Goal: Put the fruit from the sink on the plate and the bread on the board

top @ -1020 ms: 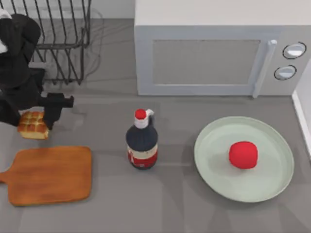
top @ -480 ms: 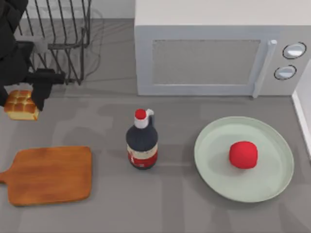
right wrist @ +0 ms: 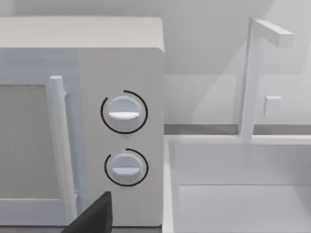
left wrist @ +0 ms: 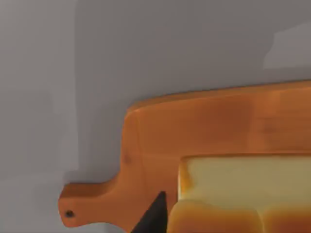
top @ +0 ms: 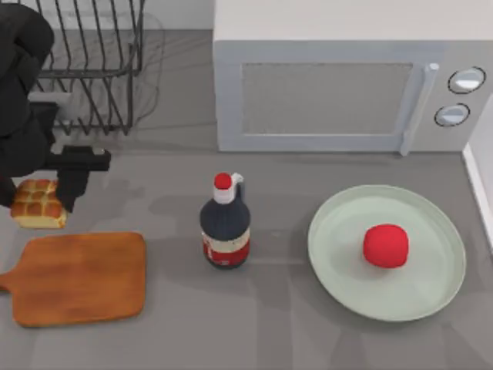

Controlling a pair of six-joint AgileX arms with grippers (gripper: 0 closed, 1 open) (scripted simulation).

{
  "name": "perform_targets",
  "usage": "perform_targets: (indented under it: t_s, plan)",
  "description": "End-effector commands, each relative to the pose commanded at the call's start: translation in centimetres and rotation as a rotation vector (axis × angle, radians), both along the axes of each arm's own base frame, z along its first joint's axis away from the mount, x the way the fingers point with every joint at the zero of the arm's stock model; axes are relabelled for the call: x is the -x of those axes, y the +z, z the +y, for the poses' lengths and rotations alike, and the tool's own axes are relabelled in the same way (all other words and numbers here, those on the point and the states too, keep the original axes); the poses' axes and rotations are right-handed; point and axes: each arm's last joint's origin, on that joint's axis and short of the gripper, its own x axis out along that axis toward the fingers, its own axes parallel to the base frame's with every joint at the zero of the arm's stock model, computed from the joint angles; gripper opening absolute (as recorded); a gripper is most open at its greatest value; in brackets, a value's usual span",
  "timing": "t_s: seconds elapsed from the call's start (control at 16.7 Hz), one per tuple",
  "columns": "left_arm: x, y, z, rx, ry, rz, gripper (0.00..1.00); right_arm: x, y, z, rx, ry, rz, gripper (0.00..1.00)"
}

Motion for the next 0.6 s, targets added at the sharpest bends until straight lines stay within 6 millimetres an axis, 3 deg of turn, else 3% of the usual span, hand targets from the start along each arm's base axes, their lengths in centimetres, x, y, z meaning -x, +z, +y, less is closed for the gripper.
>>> perform_targets:
  t_s: [0.24, 0.6]
  plan:
    - [3.6, -1.4, -0.7, -0.002, 0.018, 0.008, 0.00, 0.0, 0.0, 0.0, 0.000, 0.000, 0.000, 1.00]
    - [4.1, -1.6, -0.6, -0.002, 0.024, 0.004, 0.00, 0.0, 0.0, 0.0, 0.000, 0.000, 0.000, 1.00]
